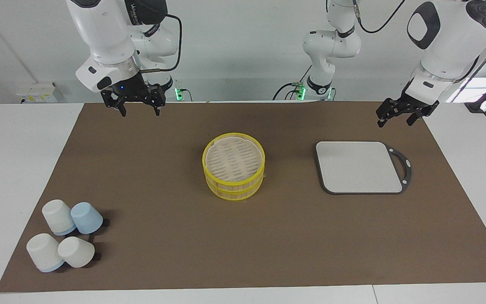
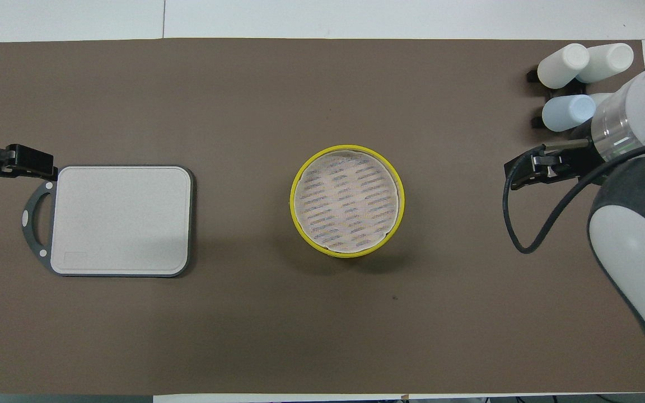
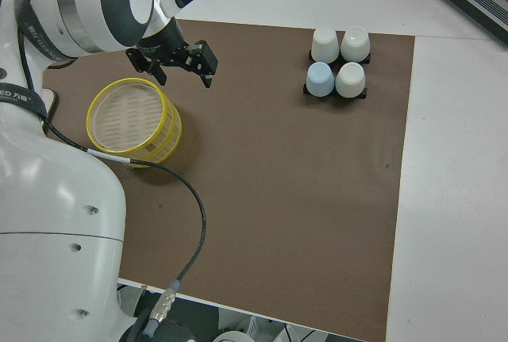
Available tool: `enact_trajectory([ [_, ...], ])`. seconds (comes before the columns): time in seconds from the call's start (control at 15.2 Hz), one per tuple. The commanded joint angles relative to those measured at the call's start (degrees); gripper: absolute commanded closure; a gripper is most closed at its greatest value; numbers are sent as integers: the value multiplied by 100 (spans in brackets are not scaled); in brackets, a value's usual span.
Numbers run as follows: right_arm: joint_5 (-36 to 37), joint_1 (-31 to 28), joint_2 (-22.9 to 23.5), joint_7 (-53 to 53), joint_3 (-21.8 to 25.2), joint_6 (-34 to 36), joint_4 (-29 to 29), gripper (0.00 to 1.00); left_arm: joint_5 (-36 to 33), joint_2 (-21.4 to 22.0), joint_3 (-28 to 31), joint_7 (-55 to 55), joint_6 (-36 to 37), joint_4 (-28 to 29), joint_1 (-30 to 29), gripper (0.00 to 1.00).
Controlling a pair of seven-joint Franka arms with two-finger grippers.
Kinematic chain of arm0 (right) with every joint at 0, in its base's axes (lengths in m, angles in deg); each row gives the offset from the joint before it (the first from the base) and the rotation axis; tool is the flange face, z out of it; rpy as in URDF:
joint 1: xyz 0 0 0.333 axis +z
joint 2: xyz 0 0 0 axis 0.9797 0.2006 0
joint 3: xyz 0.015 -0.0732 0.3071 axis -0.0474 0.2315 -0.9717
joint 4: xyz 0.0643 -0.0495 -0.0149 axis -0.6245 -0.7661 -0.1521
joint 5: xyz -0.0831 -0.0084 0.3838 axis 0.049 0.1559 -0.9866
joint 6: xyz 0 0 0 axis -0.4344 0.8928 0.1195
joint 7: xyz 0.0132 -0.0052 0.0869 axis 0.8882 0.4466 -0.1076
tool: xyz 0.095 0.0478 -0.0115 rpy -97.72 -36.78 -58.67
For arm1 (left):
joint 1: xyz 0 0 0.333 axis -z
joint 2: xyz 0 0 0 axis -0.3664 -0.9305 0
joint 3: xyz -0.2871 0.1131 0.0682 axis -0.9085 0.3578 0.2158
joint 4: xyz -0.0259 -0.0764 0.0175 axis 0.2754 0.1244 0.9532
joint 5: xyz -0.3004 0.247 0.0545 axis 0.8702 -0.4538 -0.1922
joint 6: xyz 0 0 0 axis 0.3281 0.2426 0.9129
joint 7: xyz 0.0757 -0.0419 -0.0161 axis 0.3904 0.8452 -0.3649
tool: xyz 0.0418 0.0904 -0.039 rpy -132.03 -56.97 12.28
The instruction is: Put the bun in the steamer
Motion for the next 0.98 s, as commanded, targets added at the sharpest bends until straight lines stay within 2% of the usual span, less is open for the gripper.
enact_trajectory([
  [0.0, -90, 337, -99, -273, 532, -48, -194, 0, -99, 46, -29, 26, -82, 53, -44, 0],
  [0.72, -134, 329, -90, -485, 804, -163, -63, 0, -99, 63, -20, 52, -91, 62, -62, 0],
  [0.92, -169, 329, -99, -511, 979, 4, -89, 0, -99, 55, -20, 34, -91, 62, -53, 0],
])
